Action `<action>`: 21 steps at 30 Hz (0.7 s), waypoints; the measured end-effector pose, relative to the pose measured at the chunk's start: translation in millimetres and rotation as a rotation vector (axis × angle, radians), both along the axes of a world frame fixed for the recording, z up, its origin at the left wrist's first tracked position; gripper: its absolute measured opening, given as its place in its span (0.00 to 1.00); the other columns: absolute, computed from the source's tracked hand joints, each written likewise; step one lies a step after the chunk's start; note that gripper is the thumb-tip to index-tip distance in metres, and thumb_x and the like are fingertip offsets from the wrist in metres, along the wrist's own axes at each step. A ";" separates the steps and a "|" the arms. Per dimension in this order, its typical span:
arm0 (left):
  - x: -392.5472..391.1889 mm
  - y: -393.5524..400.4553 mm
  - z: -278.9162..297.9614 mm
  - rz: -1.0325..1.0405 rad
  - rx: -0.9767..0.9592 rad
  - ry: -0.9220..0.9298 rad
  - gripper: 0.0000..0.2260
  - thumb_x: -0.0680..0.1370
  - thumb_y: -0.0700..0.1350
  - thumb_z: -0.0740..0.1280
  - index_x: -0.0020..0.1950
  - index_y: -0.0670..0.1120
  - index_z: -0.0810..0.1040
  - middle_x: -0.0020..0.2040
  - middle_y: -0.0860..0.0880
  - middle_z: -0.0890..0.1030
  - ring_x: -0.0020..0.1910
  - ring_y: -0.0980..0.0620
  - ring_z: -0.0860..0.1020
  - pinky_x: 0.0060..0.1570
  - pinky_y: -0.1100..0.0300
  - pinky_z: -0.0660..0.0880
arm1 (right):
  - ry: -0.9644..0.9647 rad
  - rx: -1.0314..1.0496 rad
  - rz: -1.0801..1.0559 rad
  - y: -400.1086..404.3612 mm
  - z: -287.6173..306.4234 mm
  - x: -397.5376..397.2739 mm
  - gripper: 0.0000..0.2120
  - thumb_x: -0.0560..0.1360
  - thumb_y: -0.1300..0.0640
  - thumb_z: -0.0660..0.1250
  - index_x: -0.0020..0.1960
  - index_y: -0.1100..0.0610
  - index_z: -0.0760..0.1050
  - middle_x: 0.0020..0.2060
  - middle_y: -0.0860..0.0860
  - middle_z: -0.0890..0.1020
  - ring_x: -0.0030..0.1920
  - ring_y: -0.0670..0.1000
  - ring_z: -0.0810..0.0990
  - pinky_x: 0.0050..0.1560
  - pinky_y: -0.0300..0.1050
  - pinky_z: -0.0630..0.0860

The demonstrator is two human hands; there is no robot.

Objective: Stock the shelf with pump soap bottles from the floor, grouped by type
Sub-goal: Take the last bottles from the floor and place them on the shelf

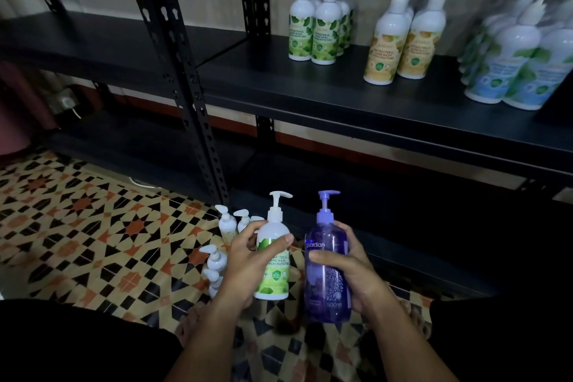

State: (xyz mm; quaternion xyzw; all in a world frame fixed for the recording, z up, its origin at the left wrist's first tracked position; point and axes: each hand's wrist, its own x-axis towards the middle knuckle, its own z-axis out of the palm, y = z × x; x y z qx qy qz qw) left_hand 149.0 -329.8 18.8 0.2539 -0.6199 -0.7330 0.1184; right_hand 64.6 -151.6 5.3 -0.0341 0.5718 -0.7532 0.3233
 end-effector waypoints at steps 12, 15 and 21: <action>-7.4 -1.7 -4.4 -0.011 -0.014 -0.037 0.15 0.76 0.61 0.71 0.63 0.65 0.78 0.58 0.49 0.86 0.55 0.45 0.85 0.58 0.40 0.81 | 0.021 0.002 0.009 2.2 6.6 -2.0 0.27 0.66 0.57 0.75 0.64 0.46 0.78 0.55 0.60 0.85 0.46 0.59 0.85 0.44 0.54 0.82; -7.4 0.3 -6.5 -0.002 -0.003 -0.018 0.15 0.79 0.58 0.72 0.65 0.63 0.78 0.56 0.50 0.86 0.55 0.45 0.85 0.56 0.45 0.81 | 0.025 0.014 0.021 1.6 7.1 -1.0 0.24 0.68 0.55 0.72 0.64 0.44 0.79 0.55 0.61 0.84 0.46 0.60 0.84 0.44 0.54 0.81; -12.5 9.1 -1.8 -0.078 -0.160 0.004 0.18 0.70 0.59 0.82 0.55 0.63 0.80 0.51 0.52 0.87 0.53 0.49 0.85 0.56 0.44 0.82 | 0.125 0.038 -0.007 3.0 5.4 0.8 0.41 0.57 0.53 0.86 0.67 0.44 0.75 0.56 0.57 0.85 0.53 0.62 0.86 0.53 0.61 0.83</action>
